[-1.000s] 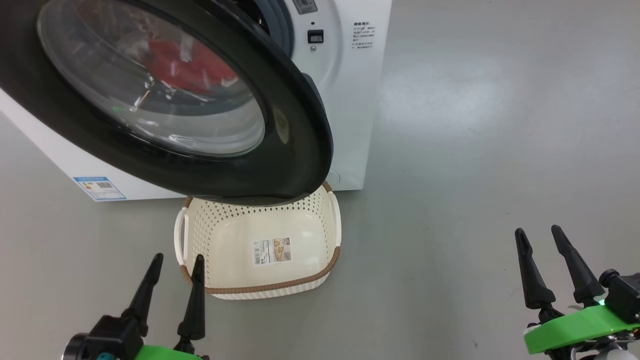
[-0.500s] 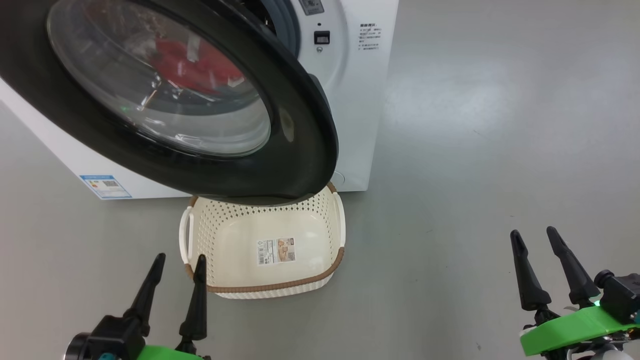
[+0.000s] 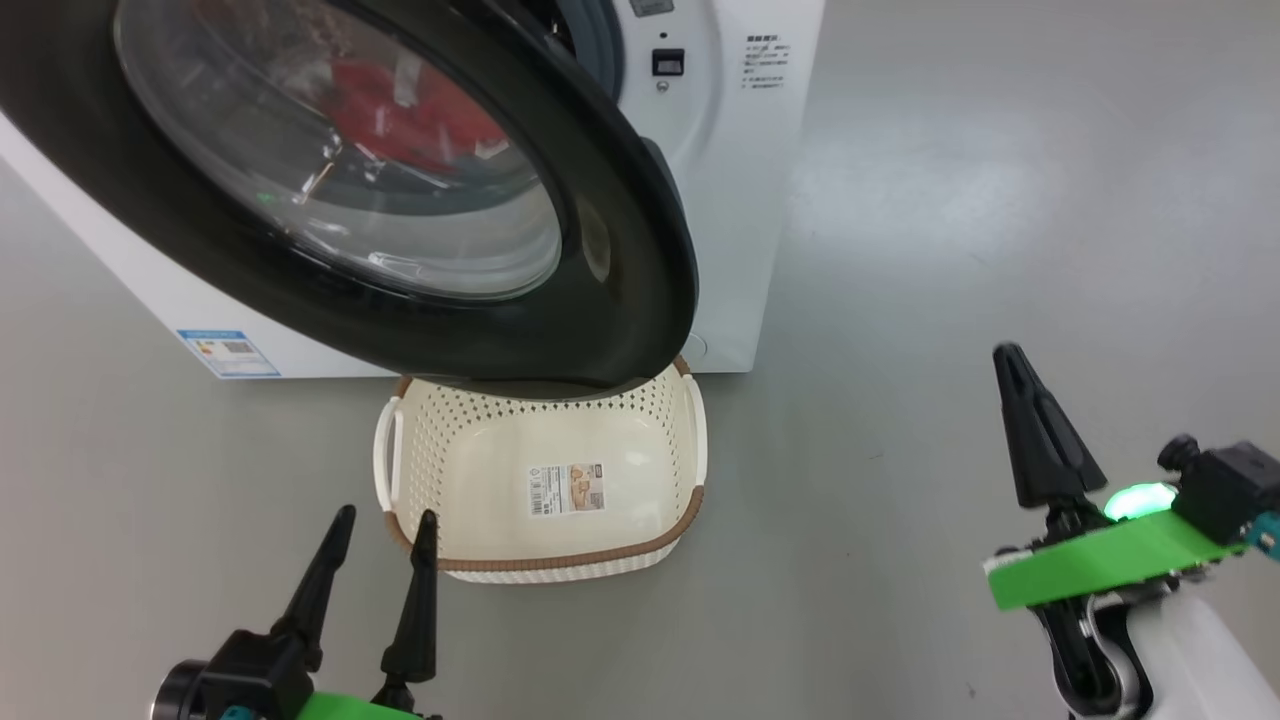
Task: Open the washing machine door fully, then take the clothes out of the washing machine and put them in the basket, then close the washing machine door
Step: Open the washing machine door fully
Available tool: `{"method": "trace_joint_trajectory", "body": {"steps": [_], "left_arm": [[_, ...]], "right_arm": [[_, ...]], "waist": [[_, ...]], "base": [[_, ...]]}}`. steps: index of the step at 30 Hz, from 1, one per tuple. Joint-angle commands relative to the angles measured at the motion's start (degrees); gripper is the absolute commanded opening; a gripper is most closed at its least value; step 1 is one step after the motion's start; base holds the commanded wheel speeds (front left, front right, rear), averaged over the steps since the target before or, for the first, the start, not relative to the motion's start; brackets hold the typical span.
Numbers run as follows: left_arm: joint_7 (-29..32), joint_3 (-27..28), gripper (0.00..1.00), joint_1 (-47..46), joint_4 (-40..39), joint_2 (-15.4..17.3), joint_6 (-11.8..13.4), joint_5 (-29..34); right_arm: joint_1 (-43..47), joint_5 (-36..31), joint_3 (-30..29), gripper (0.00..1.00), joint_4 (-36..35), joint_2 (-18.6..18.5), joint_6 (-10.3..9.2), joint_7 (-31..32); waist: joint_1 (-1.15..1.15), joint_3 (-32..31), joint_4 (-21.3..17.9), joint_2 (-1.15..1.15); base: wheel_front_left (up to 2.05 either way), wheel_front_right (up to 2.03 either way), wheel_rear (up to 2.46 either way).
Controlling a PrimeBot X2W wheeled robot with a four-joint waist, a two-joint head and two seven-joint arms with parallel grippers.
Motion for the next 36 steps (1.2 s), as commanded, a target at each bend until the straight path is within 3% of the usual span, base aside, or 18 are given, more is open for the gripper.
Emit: {"method": "trace_joint_trajectory", "body": {"steps": [1,16,36], "left_arm": [[-0.7,1.5,1.0,-0.2,-1.8,0.5,0.4,-0.4],[-0.7,-2.6,1.0,-2.2,-3.1,0.5,1.3,-2.7],[-0.7,-7.5,1.0,-5.8,-3.8,0.5,2.1,-5.6]], "right_arm": [[-2.3,0.6,1.6,0.0,-1.6,-0.3,0.37,-0.4],[-18.2,10.6,10.1,0.0,1.6,-3.7,0.37,-0.4],[-33.2,27.3,28.9,0.0,10.7,-13.9,0.37,-0.4]], "waist": [[0.0,0.4,0.5,0.0],[0.0,3.2,5.8,0.0],[0.0,8.8,11.8,0.0]], "base": [[0.0,0.0,0.0],[0.0,0.0,0.0],[0.0,0.0,0.0]]}}
